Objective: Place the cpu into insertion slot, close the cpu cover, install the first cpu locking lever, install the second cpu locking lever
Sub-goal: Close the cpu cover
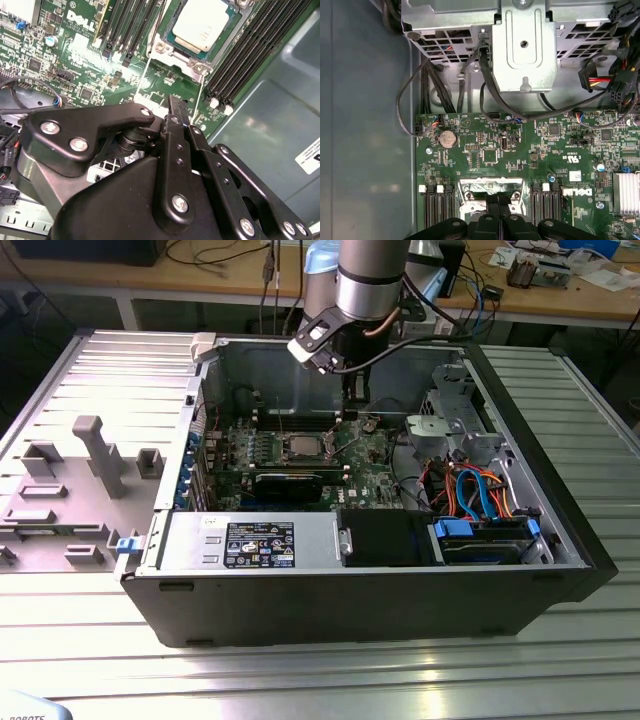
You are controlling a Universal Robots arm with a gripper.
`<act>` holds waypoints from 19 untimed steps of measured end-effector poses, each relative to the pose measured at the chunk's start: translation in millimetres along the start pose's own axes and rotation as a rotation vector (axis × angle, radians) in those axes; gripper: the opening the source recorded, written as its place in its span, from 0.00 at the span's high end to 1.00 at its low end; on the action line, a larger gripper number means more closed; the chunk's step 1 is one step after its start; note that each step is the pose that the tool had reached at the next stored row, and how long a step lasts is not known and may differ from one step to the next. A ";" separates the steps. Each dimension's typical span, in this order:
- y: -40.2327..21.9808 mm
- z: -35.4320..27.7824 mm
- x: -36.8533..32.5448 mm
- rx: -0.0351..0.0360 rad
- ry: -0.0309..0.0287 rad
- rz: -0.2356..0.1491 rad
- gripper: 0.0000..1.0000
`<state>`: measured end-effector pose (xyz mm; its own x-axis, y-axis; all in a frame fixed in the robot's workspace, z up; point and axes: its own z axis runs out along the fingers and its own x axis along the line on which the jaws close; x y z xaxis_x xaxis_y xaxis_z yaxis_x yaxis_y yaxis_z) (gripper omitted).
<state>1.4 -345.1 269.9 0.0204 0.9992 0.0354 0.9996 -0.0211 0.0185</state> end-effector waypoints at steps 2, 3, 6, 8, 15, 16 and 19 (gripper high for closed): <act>4.1 0.1 0.1 0.0000 -0.0001 0.000 0.89; 6.8 0.2 0.2 0.0000 0.0000 0.000 0.89; 14.3 0.4 0.3 0.0000 0.0000 0.000 0.89; 19.3 0.6 0.4 0.0000 0.0000 0.000 0.89; 31.5 5.7 0.6 0.0000 0.0001 0.000 0.89; 31.9 7.5 0.6 0.0000 0.0000 -0.001 0.89; 34.5 13.0 0.5 0.0002 0.0000 -0.001 0.89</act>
<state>36.2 -344.9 257.6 0.0195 0.9992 0.0354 0.9996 -0.0201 0.0184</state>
